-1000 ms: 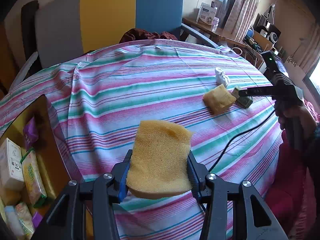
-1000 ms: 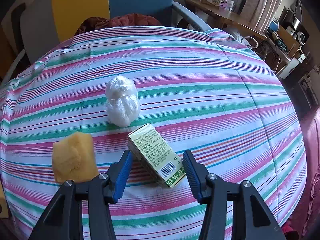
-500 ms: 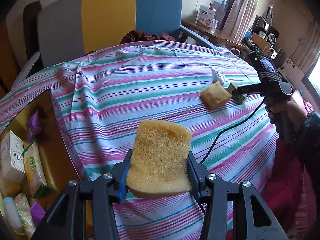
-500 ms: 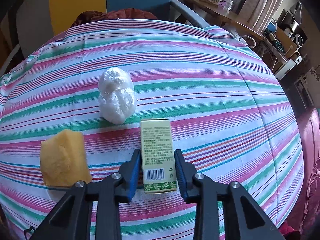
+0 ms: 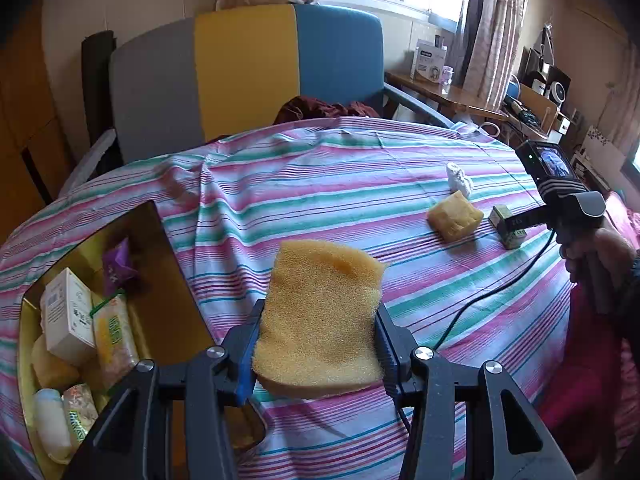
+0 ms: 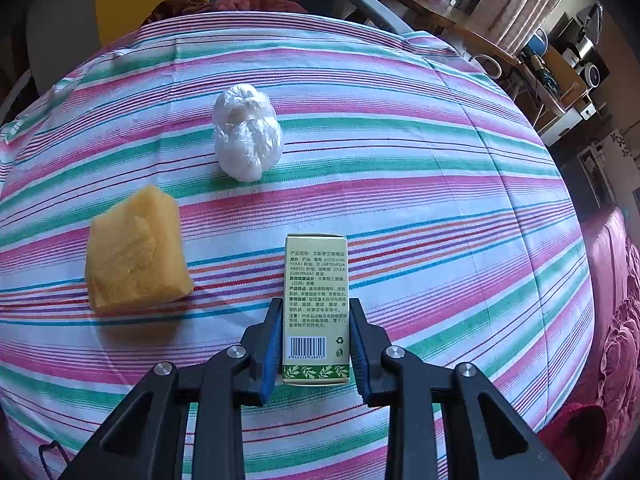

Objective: Organize objects
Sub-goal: 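Carry the sponge-cake block over the gold tray with the left gripper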

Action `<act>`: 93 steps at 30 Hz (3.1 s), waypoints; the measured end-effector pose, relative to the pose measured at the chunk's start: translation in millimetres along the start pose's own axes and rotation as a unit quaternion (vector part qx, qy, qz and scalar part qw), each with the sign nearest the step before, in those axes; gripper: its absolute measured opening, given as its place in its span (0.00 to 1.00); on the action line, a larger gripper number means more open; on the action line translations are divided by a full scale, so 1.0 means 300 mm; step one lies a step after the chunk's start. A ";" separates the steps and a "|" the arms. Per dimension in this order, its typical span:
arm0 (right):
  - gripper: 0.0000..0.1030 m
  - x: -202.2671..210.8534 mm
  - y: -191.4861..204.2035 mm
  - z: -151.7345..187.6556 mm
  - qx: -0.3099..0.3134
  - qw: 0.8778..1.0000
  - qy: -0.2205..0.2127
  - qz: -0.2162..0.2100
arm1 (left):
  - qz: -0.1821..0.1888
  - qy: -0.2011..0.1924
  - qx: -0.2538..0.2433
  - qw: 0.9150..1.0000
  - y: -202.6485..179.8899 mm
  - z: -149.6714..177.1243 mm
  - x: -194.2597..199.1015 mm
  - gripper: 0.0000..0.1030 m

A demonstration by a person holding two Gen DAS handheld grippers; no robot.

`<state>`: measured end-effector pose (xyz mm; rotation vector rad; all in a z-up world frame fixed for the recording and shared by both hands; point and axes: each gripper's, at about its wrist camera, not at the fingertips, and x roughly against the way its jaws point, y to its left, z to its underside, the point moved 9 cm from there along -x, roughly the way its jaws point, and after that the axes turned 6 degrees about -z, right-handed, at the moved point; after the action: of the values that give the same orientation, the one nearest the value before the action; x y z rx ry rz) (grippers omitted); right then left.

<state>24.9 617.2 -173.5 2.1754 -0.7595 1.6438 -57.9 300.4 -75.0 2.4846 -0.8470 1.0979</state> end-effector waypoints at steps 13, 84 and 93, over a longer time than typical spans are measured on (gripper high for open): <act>0.29 0.070 0.123 0.082 0.006 1.000 0.021 -0.016 | -0.019 -0.017 0.027 0.999 0.104 0.029 0.048 0.48; 0.29 0.111 0.715 0.186 0.207 0.971 -0.069 -0.100 | -0.027 0.099 0.287 0.952 0.620 0.007 -0.302 0.63; 0.29 0.115 0.715 0.189 0.207 0.971 -0.070 -0.094 | -0.077 0.024 0.232 0.969 0.664 0.032 -0.063 0.65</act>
<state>-47.9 404.7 -172.1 2.5758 -0.2408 1.6801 -186.2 147.4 -89.5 2.8181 -0.4036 1.4246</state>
